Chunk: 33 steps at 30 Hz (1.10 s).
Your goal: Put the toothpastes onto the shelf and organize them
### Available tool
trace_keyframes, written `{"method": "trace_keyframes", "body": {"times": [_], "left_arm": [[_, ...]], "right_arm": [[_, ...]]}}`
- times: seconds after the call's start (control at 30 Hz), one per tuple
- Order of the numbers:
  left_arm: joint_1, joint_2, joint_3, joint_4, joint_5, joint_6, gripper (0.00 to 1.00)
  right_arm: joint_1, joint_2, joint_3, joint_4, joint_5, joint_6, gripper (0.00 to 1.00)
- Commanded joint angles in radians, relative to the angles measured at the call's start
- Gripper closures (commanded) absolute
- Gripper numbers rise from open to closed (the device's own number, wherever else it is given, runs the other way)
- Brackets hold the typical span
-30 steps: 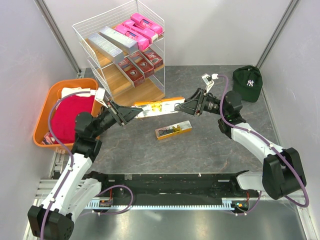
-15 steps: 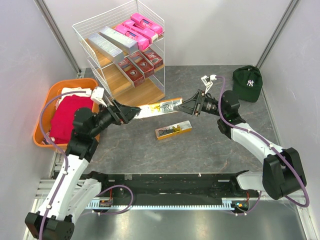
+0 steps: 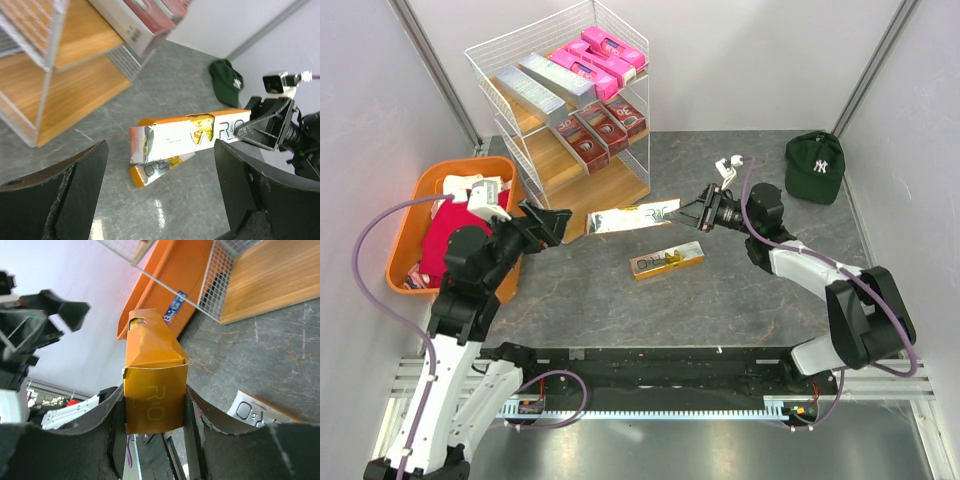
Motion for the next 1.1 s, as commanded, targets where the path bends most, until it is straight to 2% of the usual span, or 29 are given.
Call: {"method": "trace_keyframes", "body": {"times": [0.0, 0.3, 0.4, 0.77, 0.93, 1.07], "left_arm": [[0.008, -0.061, 0.054, -0.072, -0.183, 0.061, 0.07], [0.008, -0.066, 0.071, -0.101, -0.193, 0.088, 0.07], [0.008, -0.064, 0.057, -0.101, -0.185, 0.085, 0.07], [0.008, -0.084, 0.024, -0.089, -0.193, 0.085, 0.07], [0.008, -0.092, 0.017, -0.089, -0.193, 0.088, 0.07], [0.008, -0.092, 0.008, -0.086, -0.184, 0.084, 0.07]], "right_arm": [[-0.003, 0.064, 0.011, 0.15, 0.067, 0.06, 0.78], [0.007, 0.299, 0.039, 0.386, 0.257, 0.25, 0.78], [0.036, 0.36, 0.071, 0.413, 0.32, 0.27, 0.79], [0.164, 0.567, 0.22, 0.4, 0.708, 0.37, 0.8], [0.217, 0.6, 0.243, 0.315, 0.895, 0.392, 0.8], [0.227, 0.635, 0.25, 0.298, 0.986, 0.435, 0.8]]}}
